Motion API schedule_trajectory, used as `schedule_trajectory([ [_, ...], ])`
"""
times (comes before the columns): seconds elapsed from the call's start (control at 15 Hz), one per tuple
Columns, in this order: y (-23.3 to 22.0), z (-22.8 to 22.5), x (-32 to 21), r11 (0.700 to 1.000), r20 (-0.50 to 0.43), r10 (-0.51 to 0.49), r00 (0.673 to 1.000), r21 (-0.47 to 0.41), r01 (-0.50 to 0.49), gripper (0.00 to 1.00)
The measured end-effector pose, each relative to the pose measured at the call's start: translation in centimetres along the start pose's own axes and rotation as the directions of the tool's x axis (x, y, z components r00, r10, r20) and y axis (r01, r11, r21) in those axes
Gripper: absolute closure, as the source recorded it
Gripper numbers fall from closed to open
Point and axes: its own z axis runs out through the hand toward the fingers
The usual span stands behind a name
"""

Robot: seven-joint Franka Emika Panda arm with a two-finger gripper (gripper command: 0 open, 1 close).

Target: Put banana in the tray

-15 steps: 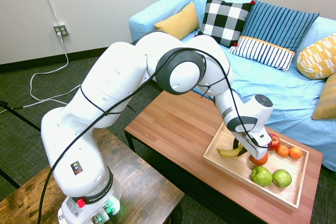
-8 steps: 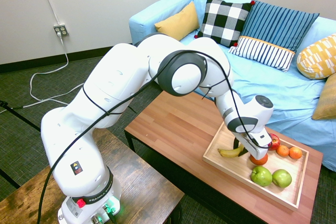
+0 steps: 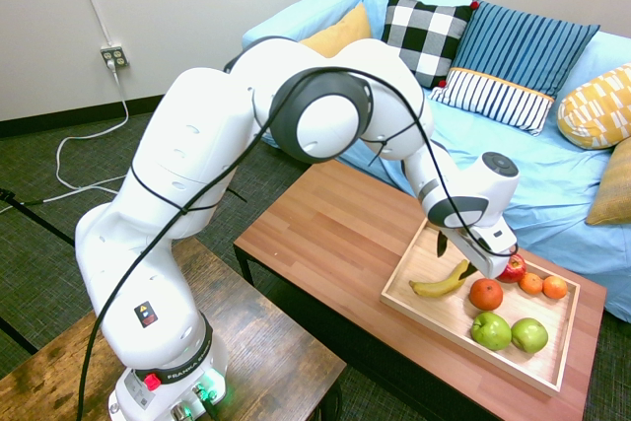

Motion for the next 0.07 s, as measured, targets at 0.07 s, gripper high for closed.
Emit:
schedule_trajectory([
  [0.07,0.12,-1.43,-0.39,1.0,-0.005,-0.006,1.0,0.003,0.006,0.0],
])
